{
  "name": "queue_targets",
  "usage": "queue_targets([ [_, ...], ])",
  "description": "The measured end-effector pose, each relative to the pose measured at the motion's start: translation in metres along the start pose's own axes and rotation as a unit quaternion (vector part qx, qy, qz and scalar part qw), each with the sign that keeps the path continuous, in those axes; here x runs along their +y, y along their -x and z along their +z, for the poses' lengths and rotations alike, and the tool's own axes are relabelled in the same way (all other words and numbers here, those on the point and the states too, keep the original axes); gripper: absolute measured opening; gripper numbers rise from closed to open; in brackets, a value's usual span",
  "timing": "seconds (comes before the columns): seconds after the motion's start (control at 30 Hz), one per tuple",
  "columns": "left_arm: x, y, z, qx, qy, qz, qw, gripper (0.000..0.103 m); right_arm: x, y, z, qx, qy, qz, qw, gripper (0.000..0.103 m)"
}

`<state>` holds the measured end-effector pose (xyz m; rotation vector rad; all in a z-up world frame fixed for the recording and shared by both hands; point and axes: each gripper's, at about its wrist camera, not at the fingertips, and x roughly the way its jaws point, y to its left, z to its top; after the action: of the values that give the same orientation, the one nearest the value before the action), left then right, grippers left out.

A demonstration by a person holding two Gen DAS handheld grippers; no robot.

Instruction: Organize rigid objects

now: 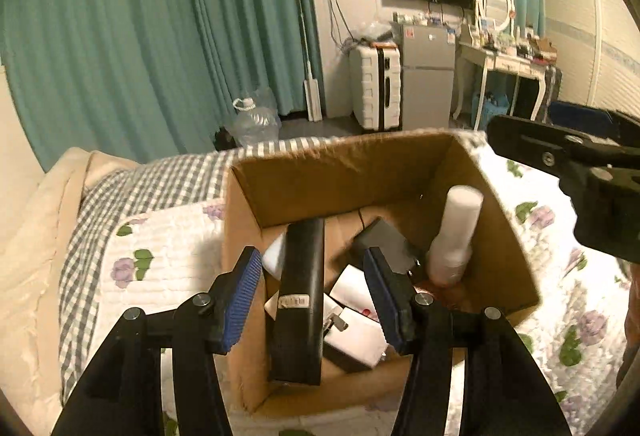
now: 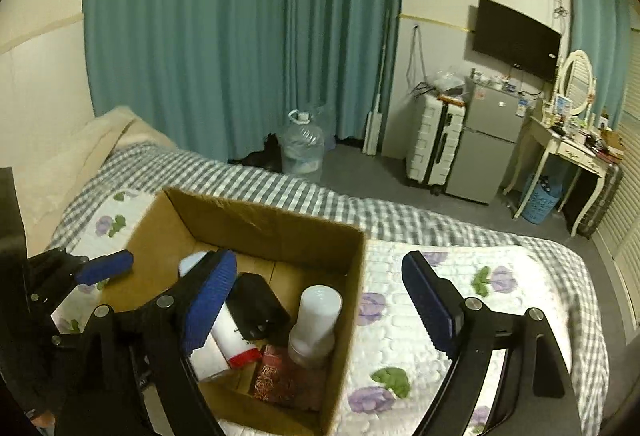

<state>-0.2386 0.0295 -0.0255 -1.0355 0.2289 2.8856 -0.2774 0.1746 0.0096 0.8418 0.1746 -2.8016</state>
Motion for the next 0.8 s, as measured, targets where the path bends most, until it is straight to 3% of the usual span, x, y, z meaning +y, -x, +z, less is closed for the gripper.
queue_targets([
  [0.23,0.004,0.060,0.010,-0.039,0.016,0.002,0.9991,0.057,-0.003,0.074,0.012,-0.037,-0.017,-0.003,0.999,0.088],
  [0.3,0.005,0.079,0.012,-0.052,0.022,0.009,0.9984,0.065,-0.001,0.093,0.013,-0.046,-0.014,-0.008,0.999,0.089],
  [0.47,0.004,0.103,0.014,-0.034,0.037,-0.002,0.9987,0.066,0.003,0.135,0.009,-0.051,0.002,-0.019,0.999,0.093],
  [0.6,0.002,0.111,0.007,-0.029,0.050,0.014,0.9982,0.066,0.003,0.152,-0.004,-0.047,0.007,-0.030,0.998,0.093],
  [0.8,-0.002,0.131,-0.006,-0.058,0.036,0.065,0.9956,0.066,-0.012,0.165,-0.023,-0.041,-0.012,-0.032,0.999,0.093],
])
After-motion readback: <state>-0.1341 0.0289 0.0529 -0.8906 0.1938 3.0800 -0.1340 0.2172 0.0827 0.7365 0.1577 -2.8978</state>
